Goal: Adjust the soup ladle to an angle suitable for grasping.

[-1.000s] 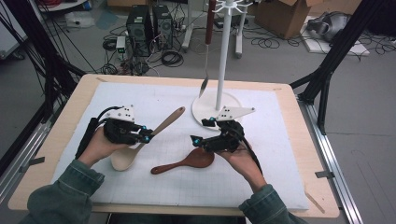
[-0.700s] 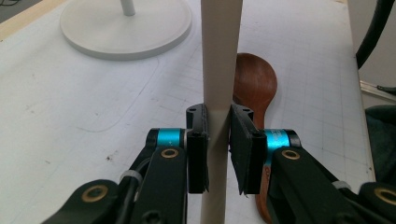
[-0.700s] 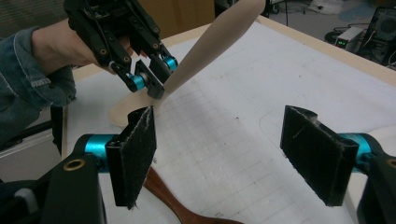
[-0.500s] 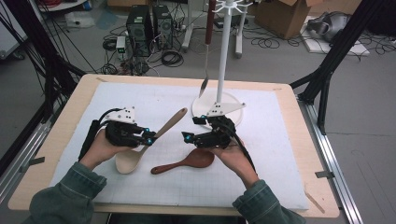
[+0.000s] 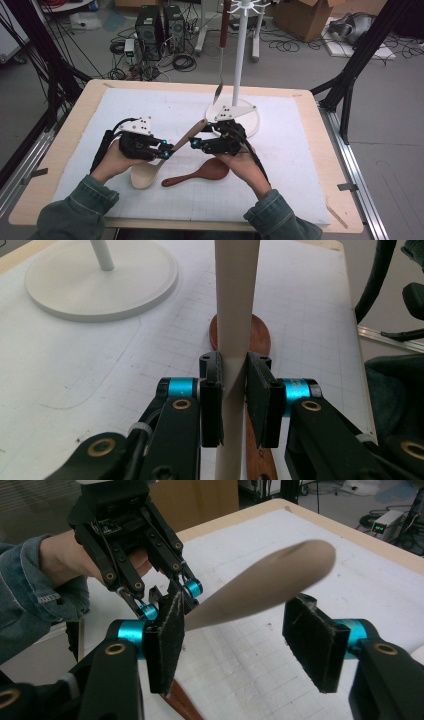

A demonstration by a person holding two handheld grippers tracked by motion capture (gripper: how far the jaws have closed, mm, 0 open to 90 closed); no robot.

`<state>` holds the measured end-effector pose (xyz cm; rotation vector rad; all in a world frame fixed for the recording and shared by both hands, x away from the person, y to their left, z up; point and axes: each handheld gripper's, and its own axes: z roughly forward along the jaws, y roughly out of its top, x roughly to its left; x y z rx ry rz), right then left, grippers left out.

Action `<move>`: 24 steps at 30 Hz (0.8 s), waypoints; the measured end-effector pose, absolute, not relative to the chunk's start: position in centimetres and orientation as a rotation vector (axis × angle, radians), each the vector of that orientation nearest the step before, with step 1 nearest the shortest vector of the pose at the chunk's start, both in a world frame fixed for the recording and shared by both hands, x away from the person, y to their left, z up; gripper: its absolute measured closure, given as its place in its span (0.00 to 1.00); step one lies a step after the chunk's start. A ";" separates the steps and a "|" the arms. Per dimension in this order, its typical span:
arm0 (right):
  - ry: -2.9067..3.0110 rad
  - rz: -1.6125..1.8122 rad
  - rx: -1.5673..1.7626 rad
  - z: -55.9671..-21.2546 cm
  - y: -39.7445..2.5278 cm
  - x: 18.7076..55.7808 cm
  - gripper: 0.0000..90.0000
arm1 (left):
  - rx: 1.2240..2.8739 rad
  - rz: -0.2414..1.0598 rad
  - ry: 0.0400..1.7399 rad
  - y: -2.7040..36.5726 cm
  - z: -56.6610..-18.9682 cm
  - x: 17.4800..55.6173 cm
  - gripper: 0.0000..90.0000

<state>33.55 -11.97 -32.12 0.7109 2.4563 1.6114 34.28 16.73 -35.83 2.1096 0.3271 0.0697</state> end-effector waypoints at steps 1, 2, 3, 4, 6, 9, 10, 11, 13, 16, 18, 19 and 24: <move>2.454 1.607 0.711 -32.1 -11.9 33.6 0.50 | 2.105 0.066 0.330 16.7 -35.9 34.2 0.85; 2.454 1.609 0.713 -32.1 -11.9 33.6 0.51 | 2.104 0.065 0.330 16.6 -35.9 34.2 0.85; 2.459 1.606 0.715 -32.1 -11.9 33.6 0.54 | 2.106 0.066 0.330 16.6 -35.9 34.2 0.85; 2.460 1.603 0.715 -32.1 -11.8 33.6 0.54 | 2.106 0.066 0.328 16.7 -36.0 34.3 0.85; 2.467 1.604 0.718 -32.2 -11.7 33.7 0.57 | 2.103 0.063 0.329 16.6 -36.0 34.3 0.85; 2.473 1.599 0.729 -32.2 -11.6 33.7 0.59 | 2.098 0.060 0.332 16.7 -36.1 34.4 0.85; 2.472 1.596 0.731 -32.2 -11.7 33.8 0.61 | 2.095 0.055 0.332 16.7 -36.1 34.4 0.85; 2.468 1.597 0.729 -32.2 -11.7 33.8 0.62 | 2.091 0.051 0.335 16.7 -36.2 34.4 0.85; 2.470 1.594 0.734 -32.2 -11.7 33.8 0.62 | 2.091 0.051 0.332 16.7 -36.2 34.4 0.85; 2.471 1.589 0.744 -32.2 -11.7 33.9 0.66 | 2.088 0.050 0.341 16.7 -36.2 34.4 0.85; 2.474 1.602 0.754 -32.2 -11.7 33.9 0.67 | 2.085 0.047 0.345 16.7 -36.2 34.3 0.85; 2.475 1.600 0.755 -32.2 -11.7 33.9 0.67 | 2.086 0.046 0.342 16.8 -36.2 34.3 0.85; 2.482 1.600 0.756 -32.2 -11.7 33.8 0.67 | 2.092 0.009 0.342 17.0 -36.3 34.5 0.82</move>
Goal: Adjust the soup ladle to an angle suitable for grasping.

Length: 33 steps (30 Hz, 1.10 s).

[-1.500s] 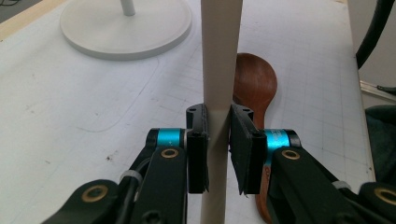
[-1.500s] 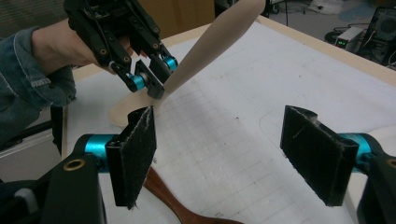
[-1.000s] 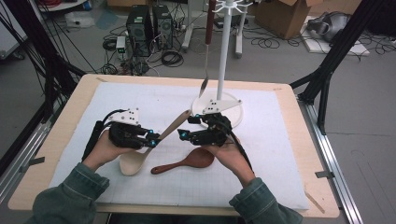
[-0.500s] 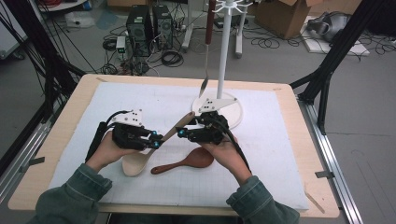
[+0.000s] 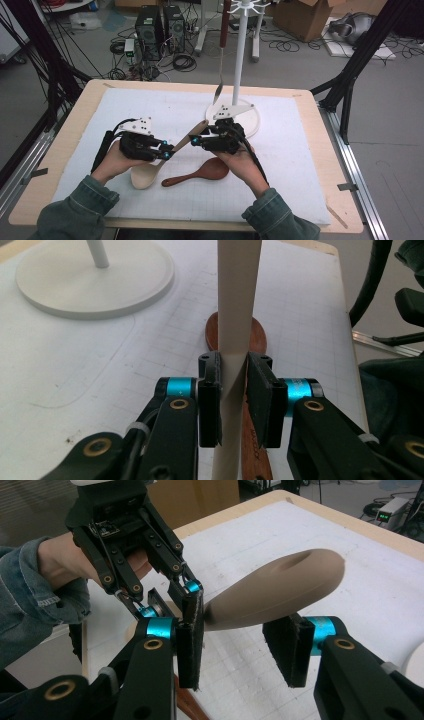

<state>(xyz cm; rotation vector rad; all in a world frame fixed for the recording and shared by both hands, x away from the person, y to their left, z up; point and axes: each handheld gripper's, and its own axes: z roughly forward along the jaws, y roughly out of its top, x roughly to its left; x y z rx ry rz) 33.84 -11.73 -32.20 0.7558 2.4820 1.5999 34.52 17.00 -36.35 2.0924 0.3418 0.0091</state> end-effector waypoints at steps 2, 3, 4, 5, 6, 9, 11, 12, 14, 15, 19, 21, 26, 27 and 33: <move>2.487 1.596 0.763 -32.2 -11.8 33.8 0.67 | 2.086 -0.009 0.348 17.2 -36.6 34.6 0.80; 2.488 1.598 0.761 -32.2 -11.8 33.8 0.68 | 2.084 -0.017 0.357 17.3 -36.7 34.6 0.80; 2.485 1.603 0.752 -32.2 -11.8 33.9 0.68 | 2.086 -0.027 0.360 17.4 -36.8 34.7 0.79; 2.488 1.604 0.754 -32.2 -11.8 33.9 0.68 | 2.085 -0.040 0.362 17.5 -36.9 34.7 0.78; 2.488 1.609 0.750 -32.2 -11.8 33.9 0.68 | 2.085 -0.050 0.370 17.5 -37.0 34.8 0.77; 2.492 1.621 0.753 -32.2 -11.8 34.0 0.69 | 2.082 -0.087 0.383 17.6 -37.2 35.1 0.75; 2.497 1.627 0.742 -32.1 -11.7 34.0 0.70 | 2.089 -0.100 0.384 17.7 -37.2 35.2 0.75; 2.502 1.630 0.741 -32.1 -11.7 33.9 0.70 | 2.085 -0.109 0.385 17.7 -37.3 35.3 0.75; 2.506 1.640 0.725 -32.0 -11.7 33.9 0.71 | 2.096 -0.117 0.383 17.7 -37.4 35.4 0.75; 2.513 1.644 0.728 -31.9 -11.6 33.9 0.71 | 2.095 -0.115 0.385 17.7 -37.5 35.4 0.75; 2.522 1.641 0.710 -31.7 -11.5 33.9 0.72 | 2.099 -0.144 0.377 17.9 -37.8 35.6 0.75; 2.529 1.646 0.710 -31.7 -11.5 33.8 0.72 | 2.104 -0.157 0.368 18.0 -37.8 35.6 0.76; 2.525 1.659 0.686 -31.4 -11.2 33.9 0.73 | 2.096 -0.151 0.356 18.2 -37.5 35.4 0.83; 2.525 1.660 0.691 -31.3 -11.0 33.9 0.73 | 2.096 -0.142 0.358 18.3 -37.4 35.4 0.84; 2.495 1.692 0.699 -31.2 -10.1 34.1 0.67 | 2.093 -0.109 0.351 18.3 -37.0 35.0 0.86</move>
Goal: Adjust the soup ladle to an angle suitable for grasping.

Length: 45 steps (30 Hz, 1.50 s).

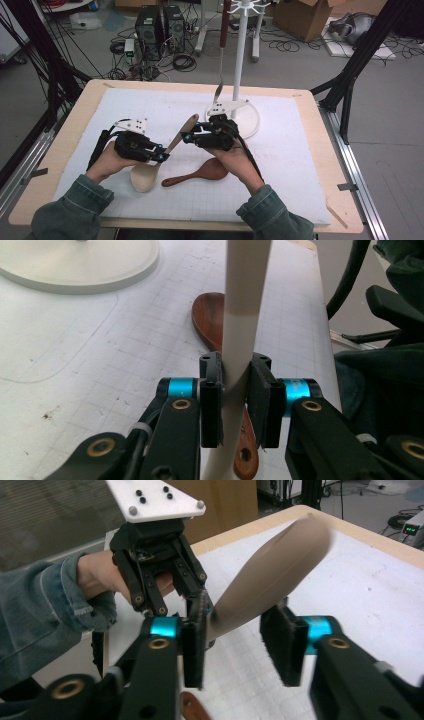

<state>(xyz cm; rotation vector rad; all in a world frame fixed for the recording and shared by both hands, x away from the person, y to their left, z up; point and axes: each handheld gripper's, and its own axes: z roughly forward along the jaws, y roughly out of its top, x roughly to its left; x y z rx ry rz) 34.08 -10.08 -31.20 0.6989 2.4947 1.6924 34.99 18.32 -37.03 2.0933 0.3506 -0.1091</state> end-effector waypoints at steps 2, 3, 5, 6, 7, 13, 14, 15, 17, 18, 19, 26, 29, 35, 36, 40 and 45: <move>2.506 1.689 0.701 -31.4 -9.7 34.1 0.66 | 2.091 -0.102 0.354 18.2 -37.0 34.9 0.86; 2.510 1.683 0.700 -31.4 -9.6 34.1 0.66 | 2.091 -0.098 0.355 18.2 -36.9 34.9 0.86; 2.511 1.682 0.699 -31.5 -9.3 34.1 0.66 | 2.088 -0.089 0.358 18.2 -36.9 34.8 0.86; 2.511 1.681 0.700 -31.5 -9.2 34.1 0.66 | 2.087 -0.085 0.358 18.2 -36.8 34.8 0.86; 2.515 1.679 0.700 -31.6 -9.1 34.1 0.67 | 2.082 -0.083 0.359 18.1 -36.8 34.7 0.86; 2.536 1.679 0.683 -31.8 -8.1 34.2 0.68 | 2.082 -0.058 0.356 17.9 -36.5 34.5 0.87; 2.539 1.681 0.678 -31.8 -8.0 34.2 0.70 | 2.076 -0.059 0.360 17.9 -36.5 34.4 0.86; 2.537 1.680 0.677 -31.8 -7.9 34.2 0.72 | 2.075 -0.058 0.354 17.9 -36.4 34.3 0.87; 2.543 1.684 0.669 -31.7 -8.0 34.2 0.75 | 2.070 -0.057 0.356 17.8 -36.4 34.3 0.86; 2.543 1.693 0.666 -31.7 -8.0 34.2 0.75 | 2.067 -0.056 0.353 17.8 -36.3 34.2 0.86; 2.548 1.702 0.670 -31.6 -8.1 34.2 0.76 | 2.063 -0.060 0.351 17.8 -36.3 34.2 0.86; 2.576 1.791 0.641 -31.1 -8.5 34.3 0.80 | 2.028 -0.107 0.324 17.9 -36.0 34.1 0.85; 2.584 1.815 0.610 -30.9 -8.5 34.3 0.82 | 2.009 -0.124 0.316 18.1 -35.8 34.1 0.84; 2.583 1.848 0.582 -30.3 -8.3 34.3 0.82 | 1.985 -0.144 0.297 18.2 -35.6 34.0 0.83; 2.587 1.844 0.578 -30.2 -8.3 34.3 0.82 | 1.987 -0.151 0.293 18.1 -35.7 34.0 0.83; 2.586 1.860 0.563 -30.2 -8.1 34.2 0.83 | 1.980 -0.164 0.286 18.1 -35.6 34.0 0.84; 2.567 1.887 0.558 -30.0 -8.0 34.1 0.82 | 1.979 -0.130 0.281 18.0 -35.2 33.6 0.86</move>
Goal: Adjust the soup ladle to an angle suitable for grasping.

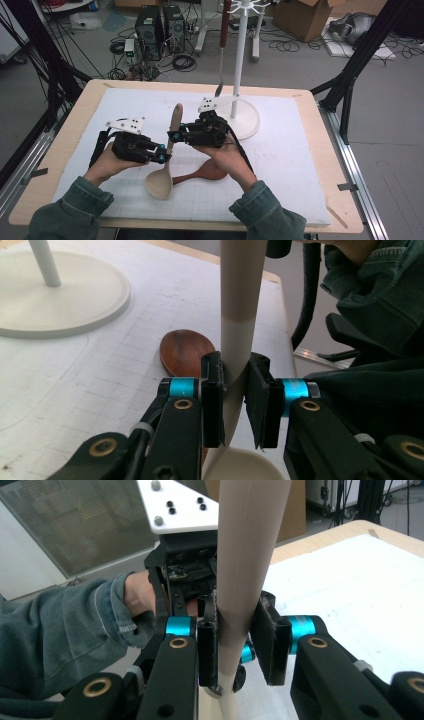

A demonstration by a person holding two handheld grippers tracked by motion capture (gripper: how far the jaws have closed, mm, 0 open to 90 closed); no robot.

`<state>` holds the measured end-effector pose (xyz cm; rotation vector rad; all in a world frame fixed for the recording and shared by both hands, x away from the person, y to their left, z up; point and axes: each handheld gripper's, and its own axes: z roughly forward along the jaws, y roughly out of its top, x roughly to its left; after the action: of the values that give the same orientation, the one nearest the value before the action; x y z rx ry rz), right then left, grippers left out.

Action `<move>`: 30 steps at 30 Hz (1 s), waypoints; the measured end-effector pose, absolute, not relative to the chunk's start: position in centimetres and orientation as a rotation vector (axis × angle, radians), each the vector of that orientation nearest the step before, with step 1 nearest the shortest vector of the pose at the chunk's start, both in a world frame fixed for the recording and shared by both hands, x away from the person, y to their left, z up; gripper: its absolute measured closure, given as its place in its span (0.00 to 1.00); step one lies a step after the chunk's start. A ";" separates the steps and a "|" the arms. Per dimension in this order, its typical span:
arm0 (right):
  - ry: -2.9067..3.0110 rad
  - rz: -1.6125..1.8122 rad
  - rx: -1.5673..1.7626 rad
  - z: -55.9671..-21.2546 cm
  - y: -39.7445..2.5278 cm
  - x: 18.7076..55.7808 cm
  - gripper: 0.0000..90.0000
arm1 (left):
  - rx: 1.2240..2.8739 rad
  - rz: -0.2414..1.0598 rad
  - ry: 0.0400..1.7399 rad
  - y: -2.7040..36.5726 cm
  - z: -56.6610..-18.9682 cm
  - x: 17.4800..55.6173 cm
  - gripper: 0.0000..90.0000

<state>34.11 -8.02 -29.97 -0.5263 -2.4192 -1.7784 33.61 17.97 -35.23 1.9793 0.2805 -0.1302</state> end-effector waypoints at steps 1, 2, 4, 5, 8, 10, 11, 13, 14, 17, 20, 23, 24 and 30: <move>-2.418 -1.787 -0.530 -29.9 -8.0 34.1 0.82 | 1.976 -0.126 0.289 17.9 -35.1 33.6 0.87; -2.425 -1.798 -0.534 -29.9 -8.0 34.0 0.81 | 1.974 -0.120 0.288 17.9 -35.1 33.6 0.87; -2.451 -1.807 -0.551 -29.8 -7.9 33.9 0.75 | 1.960 -0.122 0.296 17.9 -34.9 33.6 0.87; -2.459 -1.797 -0.557 -29.9 -7.9 33.8 0.74 | 1.957 -0.114 0.297 17.9 -34.8 33.5 0.87; -2.478 -1.793 -0.562 -30.2 -7.7 33.6 0.74 | 1.950 -0.085 0.308 17.7 -34.4 33.3 0.87; -2.482 -1.795 -0.568 -30.4 -7.5 33.6 0.75 | 1.943 -0.066 0.313 17.6 -34.2 33.2 0.87; -2.479 -1.800 -0.560 -30.5 -7.4 33.5 0.78 | 1.938 -0.056 0.315 17.5 -34.1 33.2 0.87; -2.483 -1.805 -0.556 -30.7 -7.4 33.5 0.79 | 1.931 -0.047 0.315 17.5 -34.0 33.1 0.87; -2.473 -1.813 -0.551 -30.7 -7.4 33.4 0.82 | 1.929 -0.039 0.321 17.4 -33.9 33.1 0.87; -2.461 -1.838 -0.545 -30.7 -7.4 33.4 0.85 | 1.924 -0.021 0.323 17.3 -33.8 33.0 0.87; -2.455 -1.844 -0.546 -30.7 -7.5 33.4 0.85 | 1.917 -0.020 0.332 17.3 -33.9 33.0 0.87; -2.444 -1.853 -0.536 -30.7 -7.6 33.4 0.86 | 1.895 -0.023 0.344 17.4 -34.0 32.8 0.85; -2.438 -1.852 -0.533 -30.7 -7.6 33.4 0.86 | 1.899 -0.013 0.343 17.5 -33.9 32.8 0.84; -2.420 -1.877 -0.531 -30.4 -8.2 33.4 0.86 | 1.878 0.045 0.384 18.4 -33.6 32.1 0.74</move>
<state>33.45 -8.23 -30.40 -0.5310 -2.4203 -1.8768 32.13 18.39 -33.56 1.8782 0.3836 0.0449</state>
